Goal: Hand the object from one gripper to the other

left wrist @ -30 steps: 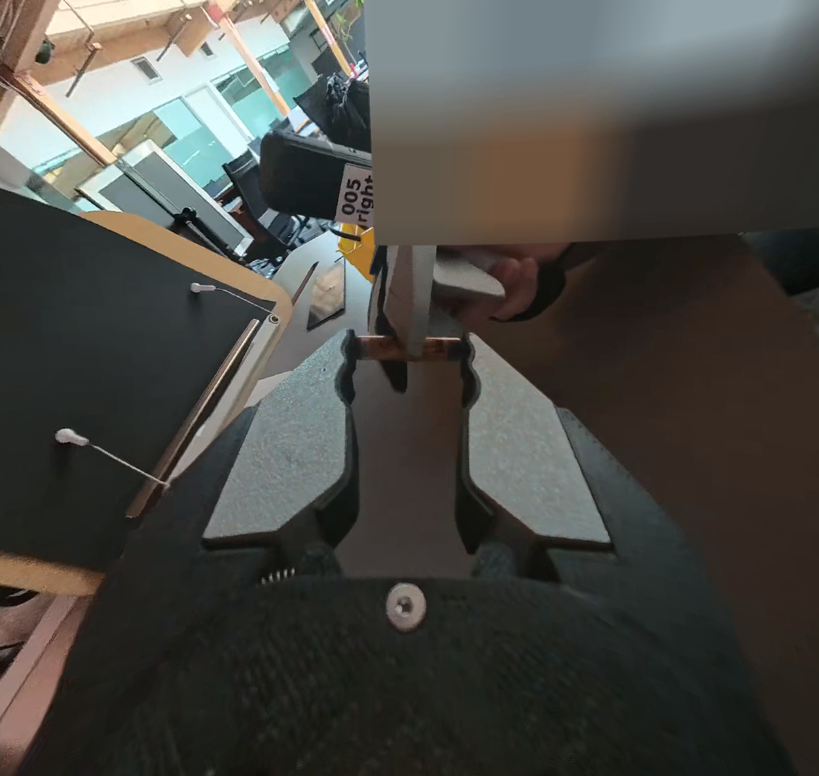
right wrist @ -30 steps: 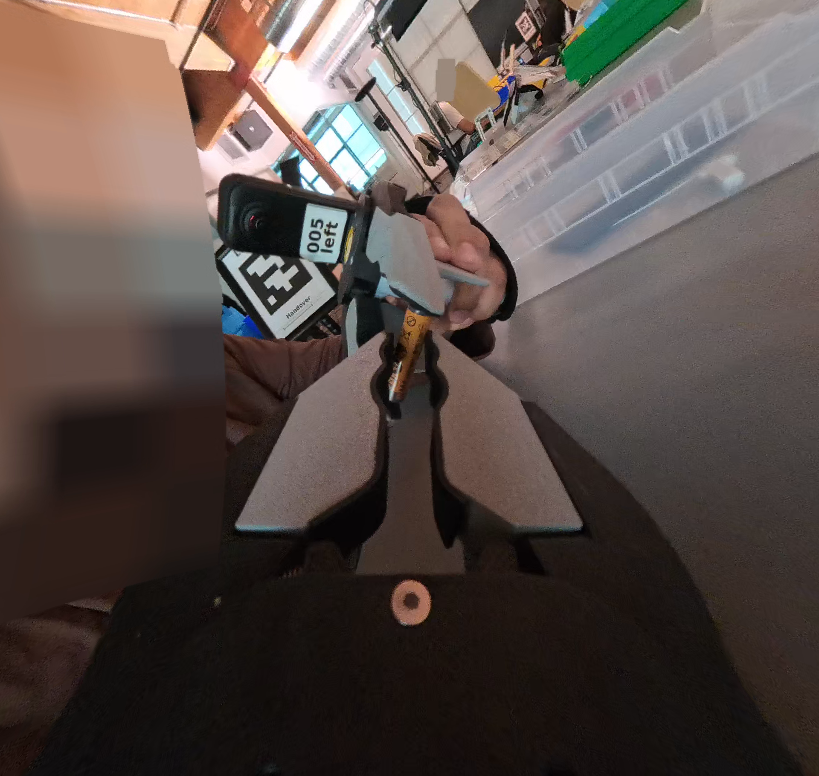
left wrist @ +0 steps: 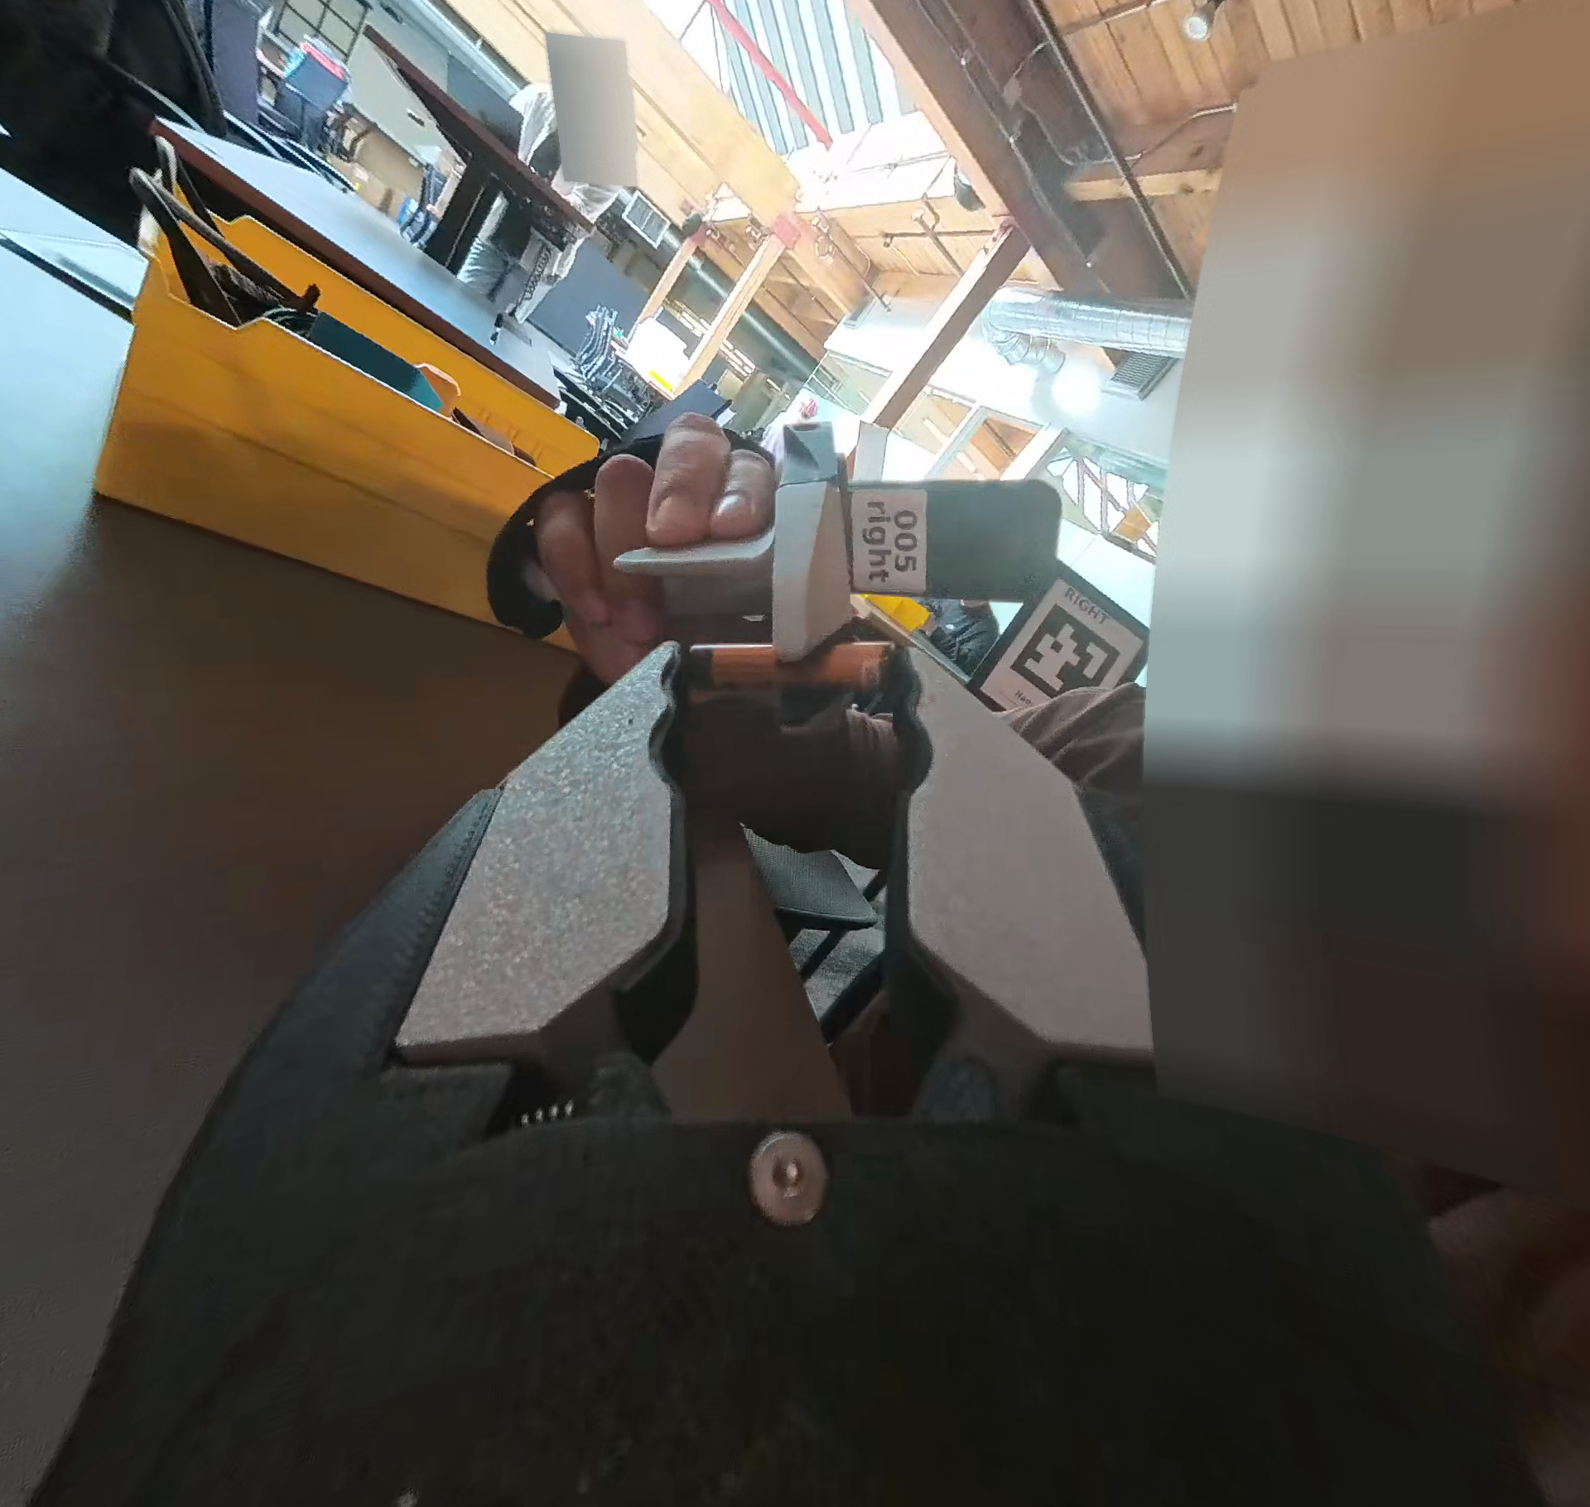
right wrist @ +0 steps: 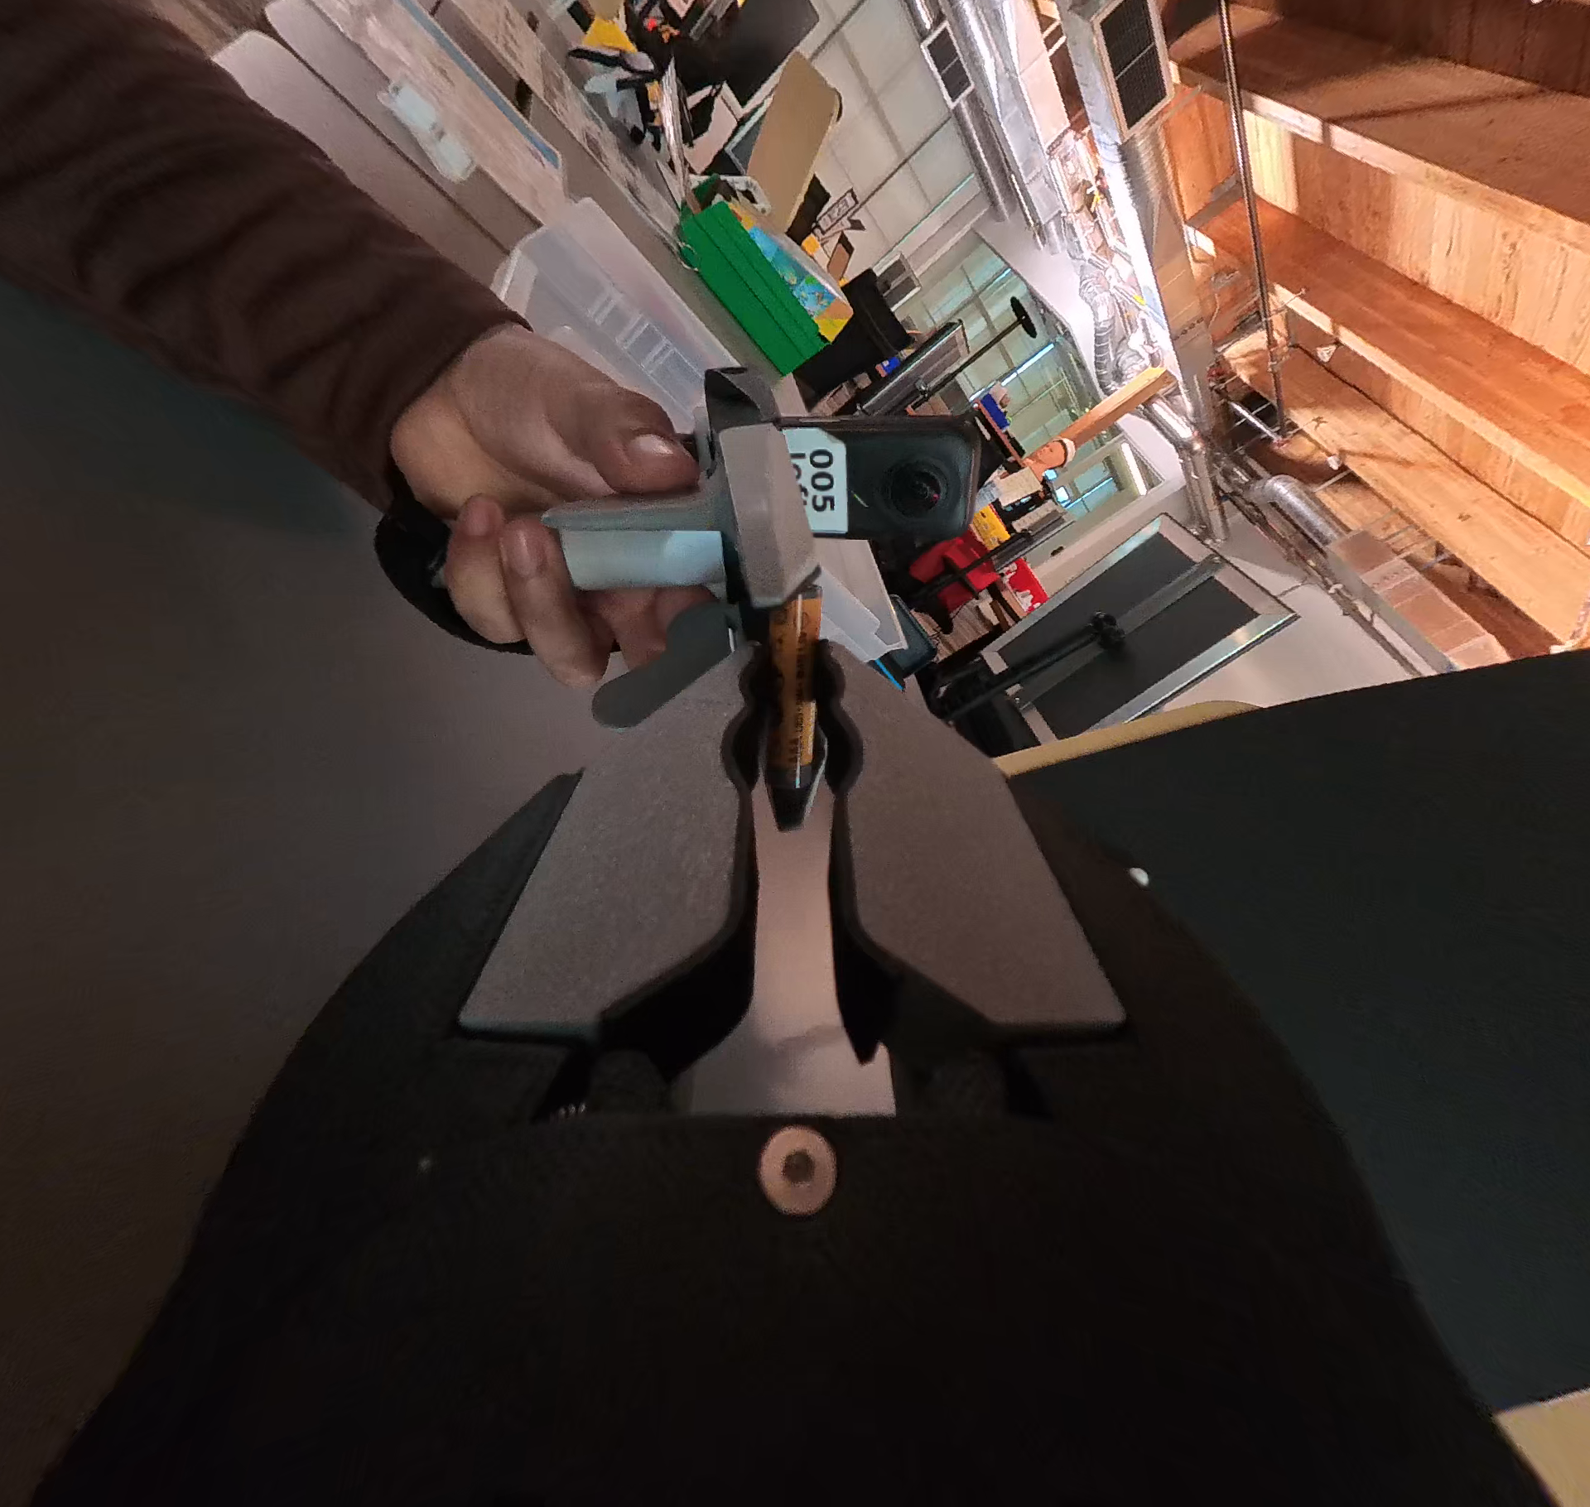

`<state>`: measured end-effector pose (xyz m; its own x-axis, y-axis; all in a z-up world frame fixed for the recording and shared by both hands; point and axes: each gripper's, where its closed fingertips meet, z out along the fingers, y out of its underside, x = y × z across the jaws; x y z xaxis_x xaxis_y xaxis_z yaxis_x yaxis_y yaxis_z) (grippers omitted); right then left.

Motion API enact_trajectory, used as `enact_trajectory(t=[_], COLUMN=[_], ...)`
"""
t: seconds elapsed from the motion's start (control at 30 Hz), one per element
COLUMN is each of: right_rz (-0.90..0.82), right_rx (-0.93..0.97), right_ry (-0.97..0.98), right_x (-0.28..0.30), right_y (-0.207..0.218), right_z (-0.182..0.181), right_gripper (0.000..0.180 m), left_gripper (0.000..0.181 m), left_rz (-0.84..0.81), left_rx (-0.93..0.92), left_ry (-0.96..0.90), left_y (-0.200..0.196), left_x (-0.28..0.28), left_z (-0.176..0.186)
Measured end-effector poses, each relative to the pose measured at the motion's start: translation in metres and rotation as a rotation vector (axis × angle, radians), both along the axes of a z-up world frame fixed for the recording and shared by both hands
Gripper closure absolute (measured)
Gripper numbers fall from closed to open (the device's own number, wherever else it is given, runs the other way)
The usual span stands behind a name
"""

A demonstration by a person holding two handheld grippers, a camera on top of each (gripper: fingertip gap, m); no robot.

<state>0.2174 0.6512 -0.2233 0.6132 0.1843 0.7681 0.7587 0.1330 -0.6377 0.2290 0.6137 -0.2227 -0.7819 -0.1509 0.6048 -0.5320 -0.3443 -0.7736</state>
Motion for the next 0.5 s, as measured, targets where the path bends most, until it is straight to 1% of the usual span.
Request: enact_trajectory(t=[0.07, 0.2, 0.27, 0.3, 0.37, 0.43, 0.5], right_rz=[0.005, -0.051, -0.009, 0.004, 0.009, 0.022, 0.055], right_rx=[-0.003, -0.100, -0.198, -0.256, -0.343, -0.423, -0.501], right_ry=[0.011, 0.123, 0.211, 0.280, 0.439, 0.630, 0.832], right_x=[0.000, 0.010, 0.012, 0.016, 0.028, 0.040, 0.047], right_y=[-0.001, 0.001, -0.001, -0.002, -0.001, 0.000, 0.001], right_z=[0.000, -0.009, -0.020, -0.025, -0.031, -0.036, -0.040], right_gripper=[0.172, 0.170, 0.150, 0.144, 0.144, 0.145, 0.145], left_gripper=[0.137, 0.137, 0.136, 0.136, 0.136, 0.137, 0.137], left_rz=[0.000, 0.051, 0.121, 0.171, 0.303, 0.432, 0.508], left_rx=[0.006, 0.066, 0.145, 0.211, 0.406, 0.711, 0.958], left_ry=[-0.008, -0.040, -0.072, -0.091, -0.147, -0.215, -0.269], left_y=[-0.001, 0.003, 0.011, 0.016, 0.028, 0.042, 0.052], left_x=[0.000, 0.005, 0.010, 0.014, 0.025, 0.037, 0.045], left_z=[0.000, -0.005, -0.009, -0.013, -0.027, -0.048, -0.061])
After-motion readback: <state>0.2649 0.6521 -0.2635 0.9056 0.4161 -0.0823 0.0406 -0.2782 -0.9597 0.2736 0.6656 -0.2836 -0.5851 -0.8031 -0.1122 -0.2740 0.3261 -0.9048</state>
